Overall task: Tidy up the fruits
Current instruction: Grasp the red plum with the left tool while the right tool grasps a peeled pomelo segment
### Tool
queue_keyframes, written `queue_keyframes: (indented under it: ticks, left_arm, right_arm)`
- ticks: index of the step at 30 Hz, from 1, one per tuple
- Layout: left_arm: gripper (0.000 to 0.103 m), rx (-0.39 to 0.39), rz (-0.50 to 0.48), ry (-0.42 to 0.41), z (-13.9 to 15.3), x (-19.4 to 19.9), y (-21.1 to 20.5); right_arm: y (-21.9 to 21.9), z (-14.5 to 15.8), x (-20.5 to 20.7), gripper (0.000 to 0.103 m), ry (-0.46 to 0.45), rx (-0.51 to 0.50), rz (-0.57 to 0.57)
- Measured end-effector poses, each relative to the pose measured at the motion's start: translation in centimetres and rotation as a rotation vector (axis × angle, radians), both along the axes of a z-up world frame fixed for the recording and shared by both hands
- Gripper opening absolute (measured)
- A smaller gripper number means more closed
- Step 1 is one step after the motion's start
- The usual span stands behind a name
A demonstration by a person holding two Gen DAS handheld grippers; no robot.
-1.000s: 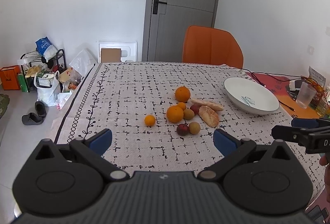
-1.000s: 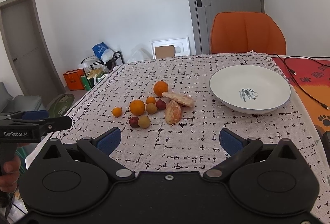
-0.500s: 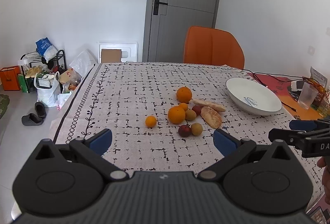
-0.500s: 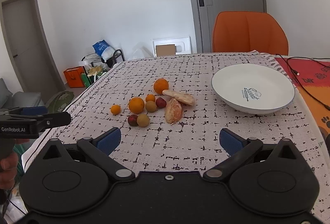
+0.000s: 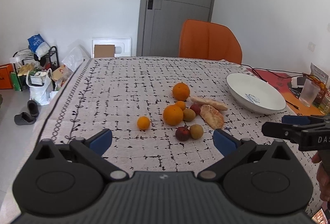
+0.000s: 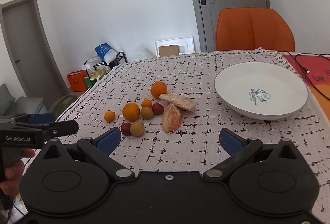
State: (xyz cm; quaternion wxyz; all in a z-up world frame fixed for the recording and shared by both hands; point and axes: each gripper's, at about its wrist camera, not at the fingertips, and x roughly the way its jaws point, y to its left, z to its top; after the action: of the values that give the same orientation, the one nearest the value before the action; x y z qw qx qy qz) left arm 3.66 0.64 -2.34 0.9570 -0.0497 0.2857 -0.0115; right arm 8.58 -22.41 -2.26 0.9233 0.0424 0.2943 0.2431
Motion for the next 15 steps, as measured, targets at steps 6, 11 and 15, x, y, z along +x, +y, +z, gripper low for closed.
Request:
queue_keyframes:
  ticks: [6, 11, 15]
  left_arm:
    - [0.101, -0.020, -0.020, 0.018, -0.7, 1.6, -0.2]
    - [0.099, -0.011, -0.038, 0.023, -1.2, 3.0, -0.6]
    - [0.089, -0.013, -0.051, 0.036, -1.8, 4.0, -1.0]
  right_arm:
    - [0.0, -0.8, 1.6, 0.103, 0.011, 0.023, 0.018]
    - [-0.1, -1.3, 2.8, 0.103, 0.015, 0.027, 0.010]
    - [0.2, -1.8, 3.6, 0.103, 0.022, 0.001, 0.010]
